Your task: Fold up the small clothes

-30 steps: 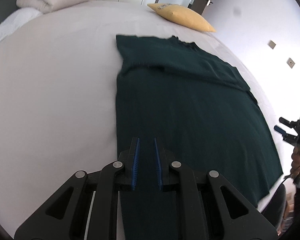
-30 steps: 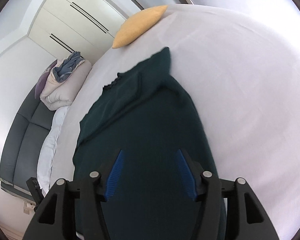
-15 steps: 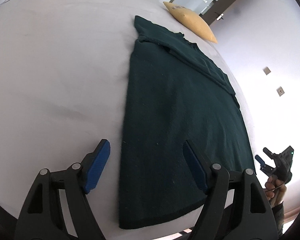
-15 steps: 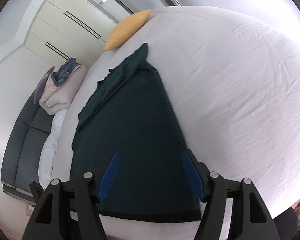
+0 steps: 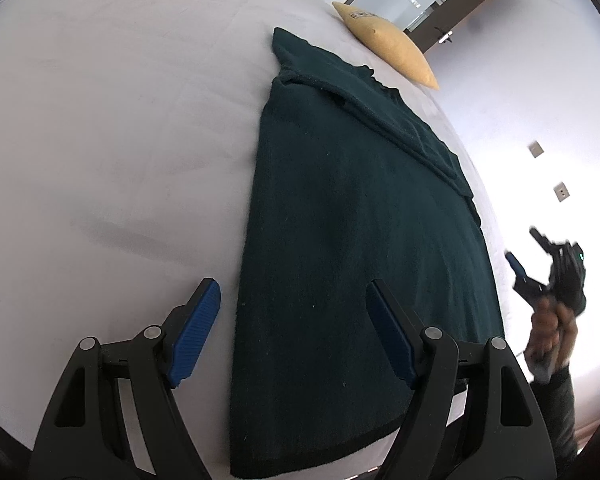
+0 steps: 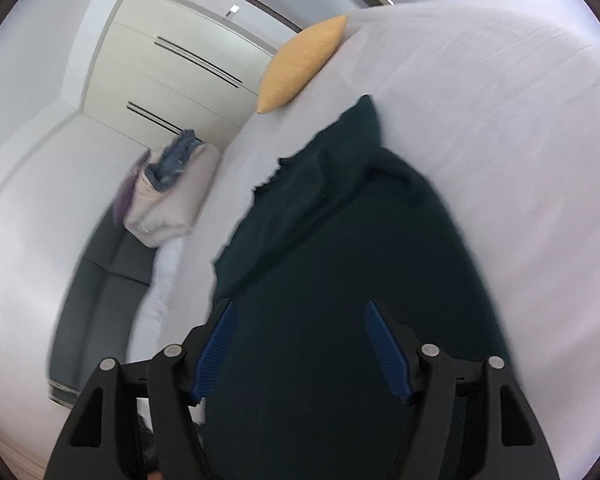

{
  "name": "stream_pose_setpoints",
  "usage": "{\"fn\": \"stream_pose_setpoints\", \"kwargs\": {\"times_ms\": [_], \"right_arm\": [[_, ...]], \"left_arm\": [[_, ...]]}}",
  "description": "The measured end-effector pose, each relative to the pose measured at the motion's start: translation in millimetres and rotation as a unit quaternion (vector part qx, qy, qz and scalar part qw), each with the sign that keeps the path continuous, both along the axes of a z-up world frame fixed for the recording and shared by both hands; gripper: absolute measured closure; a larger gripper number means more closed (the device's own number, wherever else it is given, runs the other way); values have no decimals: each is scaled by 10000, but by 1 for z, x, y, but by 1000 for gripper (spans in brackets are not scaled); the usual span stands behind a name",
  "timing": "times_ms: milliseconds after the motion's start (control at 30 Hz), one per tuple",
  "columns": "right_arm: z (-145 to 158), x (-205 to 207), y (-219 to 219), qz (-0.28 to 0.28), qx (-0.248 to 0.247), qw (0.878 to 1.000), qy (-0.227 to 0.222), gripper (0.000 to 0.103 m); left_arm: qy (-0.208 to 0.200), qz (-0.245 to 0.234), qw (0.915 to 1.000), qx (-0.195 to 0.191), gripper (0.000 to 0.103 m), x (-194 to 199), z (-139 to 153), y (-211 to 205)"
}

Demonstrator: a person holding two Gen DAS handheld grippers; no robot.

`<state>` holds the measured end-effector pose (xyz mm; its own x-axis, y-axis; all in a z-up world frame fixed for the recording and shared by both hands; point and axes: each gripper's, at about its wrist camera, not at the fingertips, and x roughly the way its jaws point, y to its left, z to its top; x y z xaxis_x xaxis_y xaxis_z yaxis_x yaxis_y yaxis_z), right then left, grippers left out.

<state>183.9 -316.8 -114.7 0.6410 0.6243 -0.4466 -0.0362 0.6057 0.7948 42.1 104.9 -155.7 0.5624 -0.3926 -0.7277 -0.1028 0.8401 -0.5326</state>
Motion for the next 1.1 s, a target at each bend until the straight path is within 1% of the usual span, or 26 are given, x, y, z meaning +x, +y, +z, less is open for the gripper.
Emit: {"fn": "stream_pose_setpoints", "kwargs": {"times_ms": [67,133,167,200,367,467,633,700,767,833,933,1000,1033,1100], "right_arm": [[-6,22,1,-191,239,9995,81,28],[-19,47,-2,-411,729,9962,249,26],[-27,62,-2,-514,1028,9926,379,26],[-33,73,-2,-594,1183,9901,467,26],[-63,125,-7,-1071,1793,9740,878,27],[-68,142,-14,-1302,1970,9687,771,28],[-70,152,-26,-1449,2166,9635,607,30],[-73,149,-30,-1508,2254,9613,490,34],[-77,146,-34,-1537,2311,9597,430,43],[-81,144,-36,-1561,2348,9585,421,48],[-83,140,-40,-1639,2464,9543,406,52],[-89,136,-44,-1773,2700,9456,386,53],[-90,136,-44,-1812,2707,9446,393,55],[-90,135,-41,-1811,2548,9491,388,59]], "left_arm": [[0,16,10000,18,29,1,-2,-1],[-19,24,10000,16,29,1,-1,-1],[-18,27,10000,1,29,2,-1,-1],[-15,38,10000,-30,29,2,-1,-1],[-19,80,9999,-115,29,4,-3,1],[-31,78,9999,-111,29,7,-4,2],[-75,78,9999,-124,29,10,-6,2],[-96,85,9998,-128,29,10,-6,2],[-105,69,9999,-118,29,9,-6,1],[-107,64,9998,-141,29,8,-5,2],[-103,88,9998,-175,29,8,-4,2],[-107,82,9998,-161,29,8,-4,1],[-113,79,9998,-160,29,7,-5,1],[-121,88,9997,-177,29,7,-5,2]]}}
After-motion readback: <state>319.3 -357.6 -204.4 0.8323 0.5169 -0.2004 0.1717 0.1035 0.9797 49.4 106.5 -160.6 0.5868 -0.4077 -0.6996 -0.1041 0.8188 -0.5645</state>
